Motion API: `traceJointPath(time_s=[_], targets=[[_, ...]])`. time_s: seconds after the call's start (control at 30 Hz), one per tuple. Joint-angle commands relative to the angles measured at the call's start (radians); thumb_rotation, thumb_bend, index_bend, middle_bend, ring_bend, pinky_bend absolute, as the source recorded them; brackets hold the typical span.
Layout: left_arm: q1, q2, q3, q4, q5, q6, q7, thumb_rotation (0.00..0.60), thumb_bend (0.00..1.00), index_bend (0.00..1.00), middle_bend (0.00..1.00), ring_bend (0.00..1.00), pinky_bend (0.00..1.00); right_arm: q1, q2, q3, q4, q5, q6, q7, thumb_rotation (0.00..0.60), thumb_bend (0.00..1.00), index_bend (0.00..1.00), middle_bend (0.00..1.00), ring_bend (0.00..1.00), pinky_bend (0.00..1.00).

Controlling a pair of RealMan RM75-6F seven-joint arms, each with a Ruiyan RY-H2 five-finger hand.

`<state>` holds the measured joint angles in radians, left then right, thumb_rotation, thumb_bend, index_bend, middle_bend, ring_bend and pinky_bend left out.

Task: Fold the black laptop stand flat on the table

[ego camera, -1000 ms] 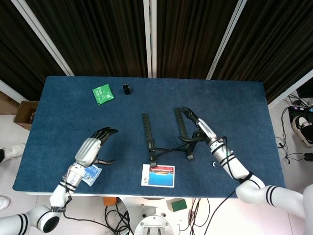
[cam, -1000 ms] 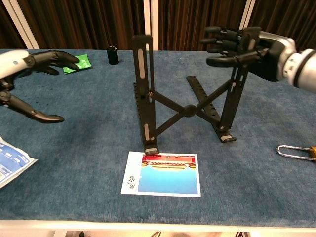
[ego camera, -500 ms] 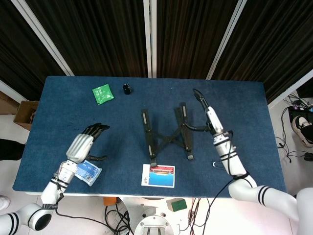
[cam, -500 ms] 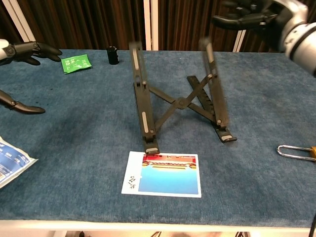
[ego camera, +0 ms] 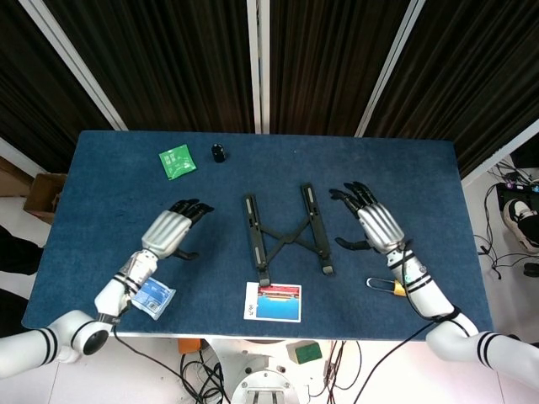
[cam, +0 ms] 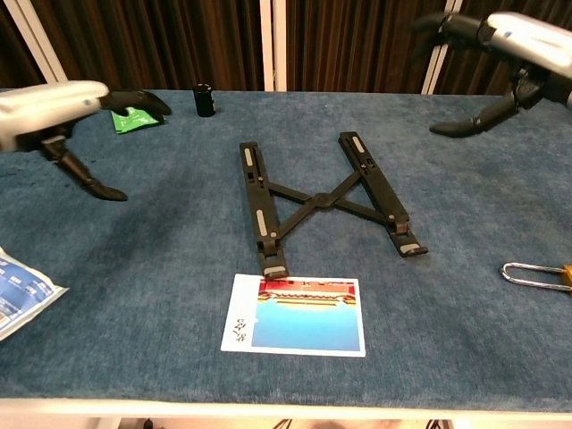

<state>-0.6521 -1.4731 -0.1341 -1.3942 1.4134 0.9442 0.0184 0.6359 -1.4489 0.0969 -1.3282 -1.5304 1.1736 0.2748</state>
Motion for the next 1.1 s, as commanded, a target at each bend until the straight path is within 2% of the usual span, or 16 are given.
traceJointPath(time_s=[0.03,0.23,0.47,0.77,1.1], targets=[[-0.11,-0.11,-0.043,0.151,-0.048,-0.113,0.083,0.6,0.03,0.12,0.11,0.09,0.13,0.02,0.016,-0.041,-0.026,-0.042,-0.06,-0.359,0.6,0.04,0.32,0.4,0.19,0.24],[-0.21,-0.266,-0.085,0.358,-0.104,-0.188,0.109,0.6,0.0,0.08,0.05,0.06,0.13,0.023,-0.039,-0.026,-0.004,-0.013,-0.07,-0.548,0.6,0.0,0.47,0.56,0.35,0.34],[-0.288,-0.386,-0.109,0.542,-0.129,-0.224,0.106,0.6,0.0,0.06,0.04,0.05,0.12,0.019,-0.12,-0.029,0.096,-0.024,-0.044,-0.64,0.6,0.0,0.6,0.66,0.49,0.5],[-0.328,-0.431,-0.107,0.626,-0.118,-0.23,0.047,0.6,0.0,0.06,0.04,0.05,0.12,0.022,-0.22,-0.021,0.264,0.004,-0.064,-0.648,0.6,0.0,0.64,0.69,0.53,0.55],[-0.353,-0.466,-0.106,0.677,-0.115,-0.235,-0.015,0.6,0.0,0.06,0.04,0.05,0.12,0.067,-0.375,-0.016,0.486,-0.02,-0.068,-0.563,0.6,0.0,0.65,0.69,0.54,0.55]])
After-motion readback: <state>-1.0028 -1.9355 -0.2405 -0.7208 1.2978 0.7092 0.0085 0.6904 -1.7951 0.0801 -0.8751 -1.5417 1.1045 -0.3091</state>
